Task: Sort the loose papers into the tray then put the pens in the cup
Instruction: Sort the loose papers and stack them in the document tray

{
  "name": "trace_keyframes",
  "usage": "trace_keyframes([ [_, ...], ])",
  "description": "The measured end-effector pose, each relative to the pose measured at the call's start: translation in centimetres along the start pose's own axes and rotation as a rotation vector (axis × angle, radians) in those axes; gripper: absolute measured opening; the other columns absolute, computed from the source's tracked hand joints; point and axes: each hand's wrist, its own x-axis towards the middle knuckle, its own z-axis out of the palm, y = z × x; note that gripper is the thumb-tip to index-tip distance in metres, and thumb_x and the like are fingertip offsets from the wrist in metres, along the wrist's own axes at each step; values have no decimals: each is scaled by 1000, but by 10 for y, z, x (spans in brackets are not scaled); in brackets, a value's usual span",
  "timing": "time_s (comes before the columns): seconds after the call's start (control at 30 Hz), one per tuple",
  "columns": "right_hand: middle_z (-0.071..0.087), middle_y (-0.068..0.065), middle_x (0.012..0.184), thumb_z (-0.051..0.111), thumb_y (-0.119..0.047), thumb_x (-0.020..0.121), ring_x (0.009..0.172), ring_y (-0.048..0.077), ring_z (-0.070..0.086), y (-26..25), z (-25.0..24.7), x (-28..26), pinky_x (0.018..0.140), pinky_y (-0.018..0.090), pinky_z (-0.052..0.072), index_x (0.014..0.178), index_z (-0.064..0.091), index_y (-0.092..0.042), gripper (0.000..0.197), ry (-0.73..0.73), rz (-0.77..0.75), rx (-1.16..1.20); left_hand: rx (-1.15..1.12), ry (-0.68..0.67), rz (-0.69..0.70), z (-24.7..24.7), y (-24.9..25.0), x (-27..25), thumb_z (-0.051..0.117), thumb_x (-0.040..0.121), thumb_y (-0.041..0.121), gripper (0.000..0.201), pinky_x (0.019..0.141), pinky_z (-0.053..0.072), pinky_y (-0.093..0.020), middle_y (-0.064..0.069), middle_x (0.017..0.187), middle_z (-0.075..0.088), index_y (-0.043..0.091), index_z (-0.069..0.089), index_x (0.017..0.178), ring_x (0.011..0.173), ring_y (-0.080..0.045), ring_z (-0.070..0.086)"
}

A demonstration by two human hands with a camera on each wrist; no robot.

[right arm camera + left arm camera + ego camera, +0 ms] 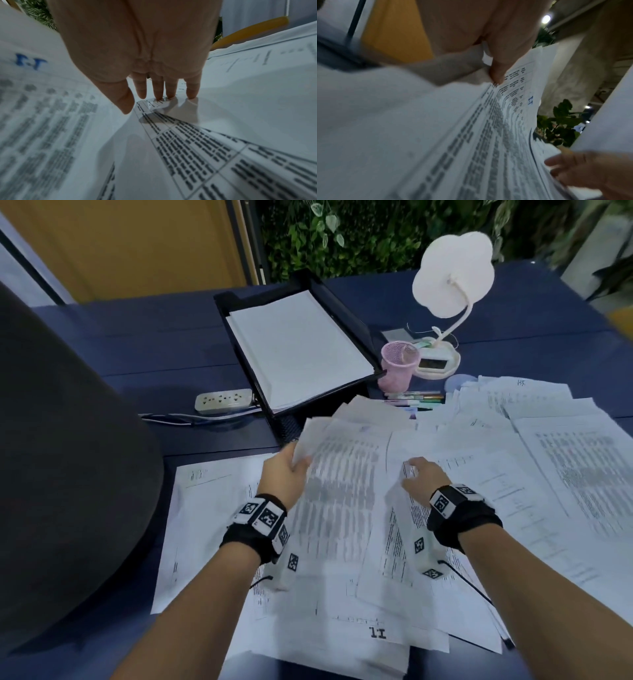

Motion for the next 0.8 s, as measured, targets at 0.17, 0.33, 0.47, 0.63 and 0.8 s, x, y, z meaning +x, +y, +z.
trace_keyframes([
  [0.17, 40, 15, 144, 53, -23, 92, 117, 31, 53, -6, -6, -7, 84, 30, 45, 144, 31, -15, 58, -15, 5, 82, -70, 213, 183, -45, 45, 14, 55, 95, 22, 17, 57, 47, -21, 5, 78, 63, 13, 62, 108, 61, -5, 55],
  [0.33, 41, 7, 145, 66, -30, 87, 133, 22, 41, -52, -42, -27, 105, 30, 36, 142, 37, -13, 64, 141, -224, 620, -326, 257, 256, -82, 75, 23, 62, 90, 12, 19, 71, 50, -11, 14, 92, 65, 13, 62, 110, 83, 6, 61],
  [0.47, 63, -6, 112, 58, -7, 92, 98, 1, 61, -96, -81, -45, 89, 28, 46, 111, 57, -22, 24, 149, -491, 885, -437, 166, 287, -89, 86, 20, 62, 90, 9, 24, 85, 54, -23, 5, 101, 68, 6, 61, 114, 95, -4, 66],
  [0.63, 66, -4, 94, 53, 1, 92, 80, 3, 64, -120, -100, -58, 77, 26, 52, 96, 58, -21, 22, 261, -592, 1006, -530, 143, 324, -80, 96, 14, 62, 89, 6, 24, 86, 51, -20, 10, 104, 65, 18, 58, 110, 98, -1, 64],
  [0.8, 67, -1, 101, 54, 4, 90, 94, 10, 65, -130, -104, -64, 93, 34, 52, 108, 57, -9, 23, 392, -644, 1077, -566, 173, 344, -79, 110, 19, 65, 87, 8, 33, 79, 51, -13, 12, 102, 65, 7, 56, 119, 92, 6, 65],
])
